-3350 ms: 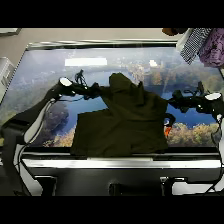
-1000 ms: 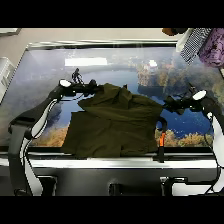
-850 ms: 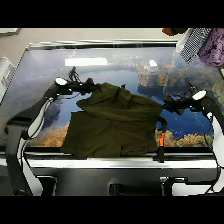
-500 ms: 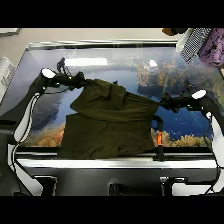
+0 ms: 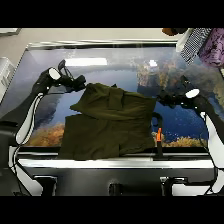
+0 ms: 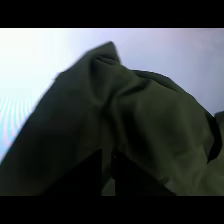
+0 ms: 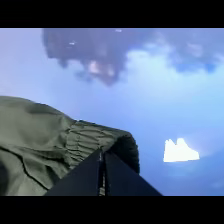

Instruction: Fold the clothes and pants, and hang the long-sleeved shirts on hangers.

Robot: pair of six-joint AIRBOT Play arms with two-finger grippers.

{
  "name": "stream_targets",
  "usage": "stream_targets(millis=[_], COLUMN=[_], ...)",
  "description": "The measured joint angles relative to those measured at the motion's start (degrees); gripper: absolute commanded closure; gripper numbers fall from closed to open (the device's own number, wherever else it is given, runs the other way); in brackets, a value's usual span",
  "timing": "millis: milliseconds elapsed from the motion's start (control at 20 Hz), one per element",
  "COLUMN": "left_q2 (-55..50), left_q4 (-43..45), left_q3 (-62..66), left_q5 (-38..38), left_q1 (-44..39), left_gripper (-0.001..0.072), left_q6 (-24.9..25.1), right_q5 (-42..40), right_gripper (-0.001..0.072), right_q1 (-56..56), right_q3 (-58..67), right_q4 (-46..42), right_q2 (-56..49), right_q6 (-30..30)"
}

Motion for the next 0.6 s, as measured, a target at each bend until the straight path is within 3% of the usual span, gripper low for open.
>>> stream_targets(millis=[50,100,600], left_q2=[-0.5,-0.9,-4.2], left_q4=[0.3,0.5,-5.6], left_q3=[0.0,0.0,0.0], left_q5=[0.5,1.4,16.9], left_q1=[-0.2,-0.4,2.5], left_gripper=[0.0239,0.0120,0.0115], left_q6=[-0.2,-0.5,0.7], right_q5=[-0.9,-2.0,-5.8], right_gripper=[0.0682,0.0682,0.0682], right_q1=[0.1,0.2,0.5], right_q3=[0.0,0.0,0.0], right_q4=[0.0,0.2,0.5], right_q2=[0.0,0.0,0.0], right_q6=[0.0,-0.1,-1.3])
